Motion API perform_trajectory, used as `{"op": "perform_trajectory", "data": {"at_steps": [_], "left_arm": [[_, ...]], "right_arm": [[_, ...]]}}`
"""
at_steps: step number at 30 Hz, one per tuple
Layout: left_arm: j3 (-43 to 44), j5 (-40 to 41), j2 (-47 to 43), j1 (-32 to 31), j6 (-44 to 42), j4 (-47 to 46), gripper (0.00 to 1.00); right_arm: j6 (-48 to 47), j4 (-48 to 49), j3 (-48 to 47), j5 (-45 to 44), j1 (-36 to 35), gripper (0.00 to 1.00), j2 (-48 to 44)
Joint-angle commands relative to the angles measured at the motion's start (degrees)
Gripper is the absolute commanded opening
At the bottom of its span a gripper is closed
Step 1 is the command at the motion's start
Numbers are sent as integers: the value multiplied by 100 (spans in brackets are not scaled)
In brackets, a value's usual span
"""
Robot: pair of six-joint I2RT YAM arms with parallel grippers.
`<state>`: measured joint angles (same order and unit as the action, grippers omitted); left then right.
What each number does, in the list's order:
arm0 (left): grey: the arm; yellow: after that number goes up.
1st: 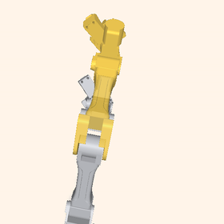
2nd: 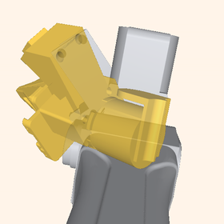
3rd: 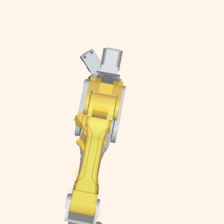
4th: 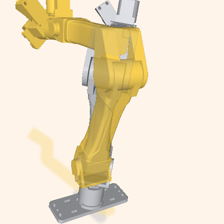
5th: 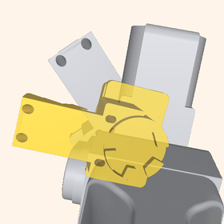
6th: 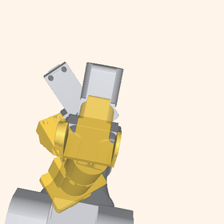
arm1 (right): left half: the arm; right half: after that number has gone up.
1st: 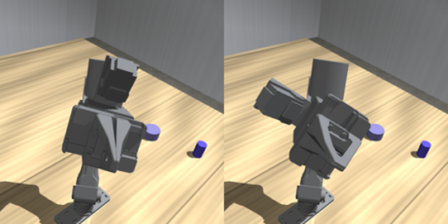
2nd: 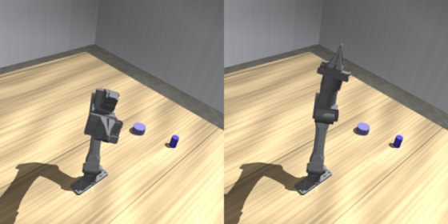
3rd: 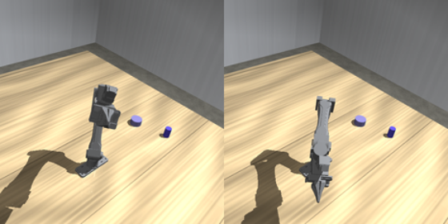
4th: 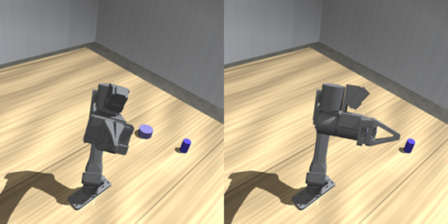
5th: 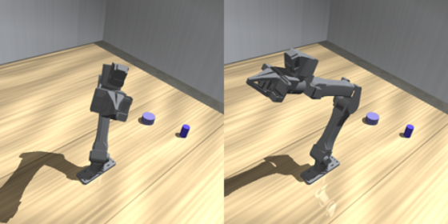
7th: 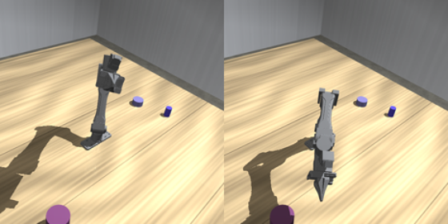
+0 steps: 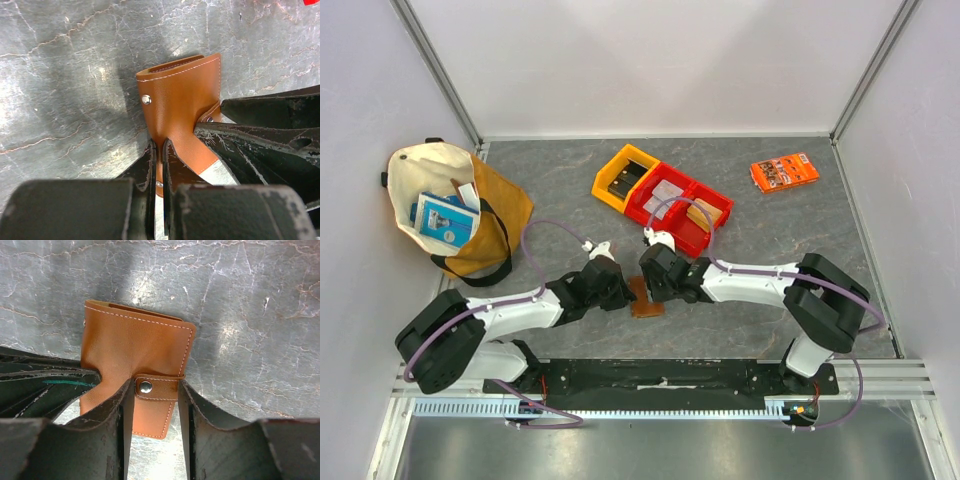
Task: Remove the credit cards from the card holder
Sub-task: Open the card holder at the center of the board.
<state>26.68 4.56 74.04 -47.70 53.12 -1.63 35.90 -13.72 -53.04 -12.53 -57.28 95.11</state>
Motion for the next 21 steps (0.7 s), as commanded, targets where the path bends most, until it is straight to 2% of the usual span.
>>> {"op": "perform_trajectory", "data": {"at_steps": [1,8,13,17,21], "left_arm": [[-145,309,-118,-2,-21,382,2],[-206,388,-232,-2,-56,558,2],[-286,362,-294,-2,-39,602,2],[-312,397,-416,-2,-30,646,2],[-303,388,-487,-2,-56,646,2]], "right_arm": [[-13,-481,-137,-652,15,40,236],[75,-1440,-190,-1979,15,23,210],[145,-1836,-251,-2569,15,16,87],[198,-2082,-313,-2833,24,15,157],[207,-2039,-295,-2606,32,16,26]]}}
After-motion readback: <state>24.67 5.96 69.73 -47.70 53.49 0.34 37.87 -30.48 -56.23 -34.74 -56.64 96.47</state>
